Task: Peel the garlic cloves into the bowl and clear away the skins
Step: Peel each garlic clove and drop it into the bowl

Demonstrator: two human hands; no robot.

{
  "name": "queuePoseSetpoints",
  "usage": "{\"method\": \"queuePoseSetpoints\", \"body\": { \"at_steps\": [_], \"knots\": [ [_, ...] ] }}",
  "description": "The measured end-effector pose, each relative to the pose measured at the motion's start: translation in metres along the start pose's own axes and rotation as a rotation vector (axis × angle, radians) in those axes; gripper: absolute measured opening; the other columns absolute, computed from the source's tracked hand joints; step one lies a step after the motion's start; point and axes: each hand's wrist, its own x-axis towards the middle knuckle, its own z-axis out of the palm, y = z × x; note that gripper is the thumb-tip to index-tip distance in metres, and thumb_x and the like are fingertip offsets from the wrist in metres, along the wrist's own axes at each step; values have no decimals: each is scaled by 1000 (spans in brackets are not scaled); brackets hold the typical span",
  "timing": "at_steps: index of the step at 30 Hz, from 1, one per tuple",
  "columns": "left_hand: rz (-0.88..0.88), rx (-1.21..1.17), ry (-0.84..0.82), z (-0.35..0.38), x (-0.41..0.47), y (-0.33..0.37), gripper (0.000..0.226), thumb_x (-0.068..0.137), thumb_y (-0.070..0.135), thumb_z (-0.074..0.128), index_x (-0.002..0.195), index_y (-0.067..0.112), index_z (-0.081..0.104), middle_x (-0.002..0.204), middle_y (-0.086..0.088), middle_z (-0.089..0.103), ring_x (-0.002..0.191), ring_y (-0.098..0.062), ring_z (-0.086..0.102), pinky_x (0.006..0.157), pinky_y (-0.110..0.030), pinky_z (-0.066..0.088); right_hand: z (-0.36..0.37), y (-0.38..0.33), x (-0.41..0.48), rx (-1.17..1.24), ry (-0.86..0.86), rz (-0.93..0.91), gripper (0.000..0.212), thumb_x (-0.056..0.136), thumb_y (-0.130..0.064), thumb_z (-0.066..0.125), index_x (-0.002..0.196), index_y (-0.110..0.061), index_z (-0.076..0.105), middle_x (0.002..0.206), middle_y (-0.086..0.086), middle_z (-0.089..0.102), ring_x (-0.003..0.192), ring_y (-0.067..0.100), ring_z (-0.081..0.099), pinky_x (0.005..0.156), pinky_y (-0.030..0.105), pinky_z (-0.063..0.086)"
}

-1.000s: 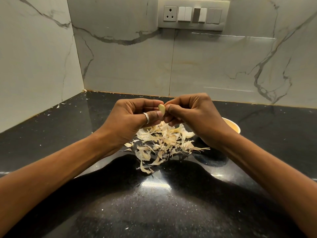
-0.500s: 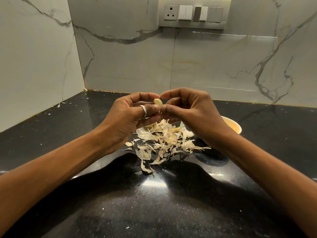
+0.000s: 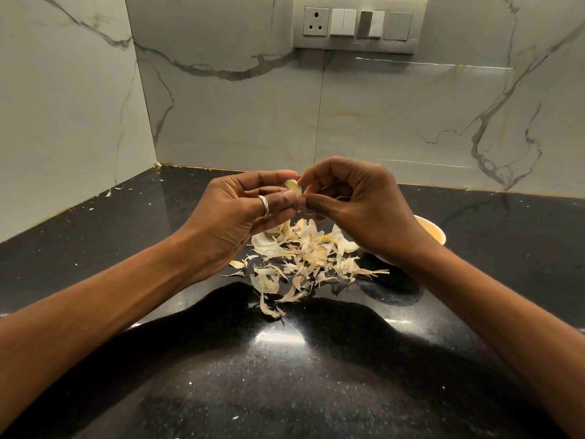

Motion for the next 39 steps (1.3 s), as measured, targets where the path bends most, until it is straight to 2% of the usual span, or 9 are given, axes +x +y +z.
{"method": "queuePoseSetpoints", "body": {
  "at_steps": [5, 10, 17, 20, 24, 29, 34, 37, 39],
  "knots": [
    [5, -4, 7, -1, 1, 0, 36, 69, 5, 70, 105, 9, 72, 98, -11, 77, 91, -21, 75, 73, -24, 62, 1, 2, -1, -95, 29, -60, 14, 87, -11, 78, 101, -10, 74, 87, -5, 74, 77, 5, 73, 72, 20, 60],
    [5, -14, 10, -1, 1, 0, 37, 69, 5, 71, 106, 8, 71, 100, -13, 77, 93, -22, 75, 73, -25, 62, 3, 2, -1, -102, 26, -81, 26, 89, -11, 77, 114, -11, 71, 90, -2, 73, 79, 6, 73, 74, 21, 61],
    [16, -39, 44, 1, 0, 1, 35, 71, 7, 71, 106, 9, 71, 99, -11, 77, 92, -23, 75, 70, -23, 61, 2, 1, -2, -147, 42, -87, 7, 88, -11, 78, 95, -10, 75, 85, -3, 73, 77, 8, 71, 72, 27, 61],
    [16, -34, 49, 1, 0, 2, 35, 71, 7, 72, 106, 7, 69, 102, -14, 76, 93, -25, 75, 71, -24, 61, 1, 0, -1, -130, 54, -75, 12, 90, -12, 76, 101, -11, 73, 87, -6, 72, 78, 7, 71, 73, 26, 61],
    [24, 14, 52, 1, -1, 3, 33, 69, 9, 73, 102, 5, 69, 94, -11, 77, 85, -20, 76, 68, -23, 61, 2, -2, 0, -116, 24, -76, 22, 90, -19, 76, 110, -11, 74, 93, -3, 74, 82, 6, 72, 76, 21, 60],
    [27, 24, 64, 0, 0, 4, 36, 69, 11, 75, 103, 2, 67, 95, -14, 77, 86, -21, 76, 67, -22, 61, -3, -4, 0, -86, 28, -15, 10, 92, -10, 72, 102, -12, 75, 85, -5, 74, 72, 4, 72, 64, 18, 58],
    [38, 65, 70, 0, -1, 2, 34, 70, 12, 76, 101, 3, 67, 95, -14, 77, 88, -22, 76, 66, -22, 60, -13, -4, 4, -229, 63, -5, 22, 90, -3, 70, 87, -25, 72, 81, -9, 72, 70, 5, 71, 69, 26, 61],
    [41, 118, 68, -1, -1, 1, 32, 70, 12, 76, 100, 3, 68, 94, -13, 77, 89, -23, 76, 67, -23, 61, -19, -5, 5, -293, 66, -4, 12, 92, -10, 67, 88, -16, 76, 75, -8, 70, 65, 8, 66, 64, 27, 58],
    [45, 152, 65, 0, -2, 0, 30, 73, 11, 75, 101, 3, 68, 94, -12, 78, 90, -24, 76, 69, -25, 62, -22, -5, 6, -333, 44, -1, 10, 92, -13, 67, 91, -15, 77, 76, -5, 71, 67, 10, 67, 66, 30, 58]
  ]
}}
